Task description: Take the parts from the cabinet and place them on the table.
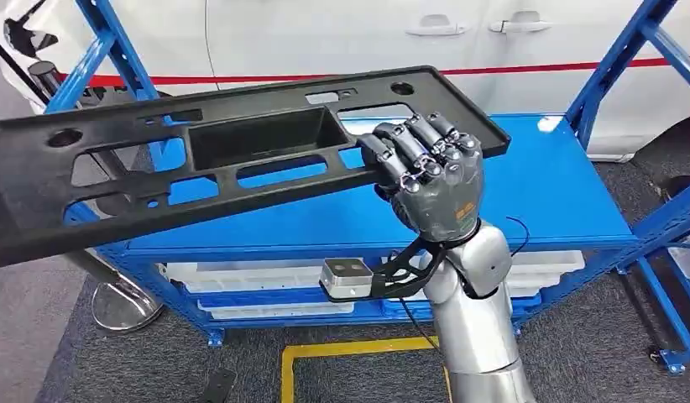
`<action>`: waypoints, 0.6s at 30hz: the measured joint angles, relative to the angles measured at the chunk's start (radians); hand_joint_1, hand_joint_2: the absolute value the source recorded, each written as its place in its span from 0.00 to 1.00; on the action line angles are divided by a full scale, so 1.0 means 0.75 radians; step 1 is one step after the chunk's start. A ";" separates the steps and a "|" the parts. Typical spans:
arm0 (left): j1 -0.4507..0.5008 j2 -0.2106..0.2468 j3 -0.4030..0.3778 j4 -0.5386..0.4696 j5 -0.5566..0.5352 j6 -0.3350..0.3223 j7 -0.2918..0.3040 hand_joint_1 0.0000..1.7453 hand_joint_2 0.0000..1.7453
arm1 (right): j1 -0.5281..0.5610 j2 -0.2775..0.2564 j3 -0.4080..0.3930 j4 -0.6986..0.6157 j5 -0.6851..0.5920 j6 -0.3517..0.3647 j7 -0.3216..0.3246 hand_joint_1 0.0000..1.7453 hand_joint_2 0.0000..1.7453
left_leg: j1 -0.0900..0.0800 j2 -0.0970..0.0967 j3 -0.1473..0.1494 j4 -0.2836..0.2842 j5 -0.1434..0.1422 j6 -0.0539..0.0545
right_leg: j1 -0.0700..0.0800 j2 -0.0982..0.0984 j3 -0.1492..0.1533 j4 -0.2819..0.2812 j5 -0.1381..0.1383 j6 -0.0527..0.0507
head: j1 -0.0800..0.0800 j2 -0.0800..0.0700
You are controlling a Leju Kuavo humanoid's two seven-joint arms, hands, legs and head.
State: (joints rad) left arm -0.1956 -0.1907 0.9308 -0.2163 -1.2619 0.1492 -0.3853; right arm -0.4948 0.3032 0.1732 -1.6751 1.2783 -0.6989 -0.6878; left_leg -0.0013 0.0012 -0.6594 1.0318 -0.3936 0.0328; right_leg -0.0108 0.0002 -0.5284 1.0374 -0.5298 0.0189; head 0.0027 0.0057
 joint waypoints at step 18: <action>-0.005 -0.002 -0.007 0.000 0.005 -0.006 -0.010 0.00 1.00 | -0.017 0.000 0.006 0.056 0.030 0.001 -0.001 1.00 1.00 | -0.003 -0.007 0.186 -0.023 -0.147 -0.025 | 0.008 -0.009 -0.180 -0.001 0.192 -0.030 | -0.003 0.000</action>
State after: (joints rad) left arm -0.1994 -0.1919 0.9258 -0.2163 -1.2585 0.1446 -0.3925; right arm -0.5073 0.3029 0.1778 -1.6331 1.3004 -0.6985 -0.6882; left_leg -0.0034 -0.0040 -0.5196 1.0143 -0.5042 0.0144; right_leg -0.0046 -0.0063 -0.6637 1.0369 -0.3856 -0.0036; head 0.0004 0.0057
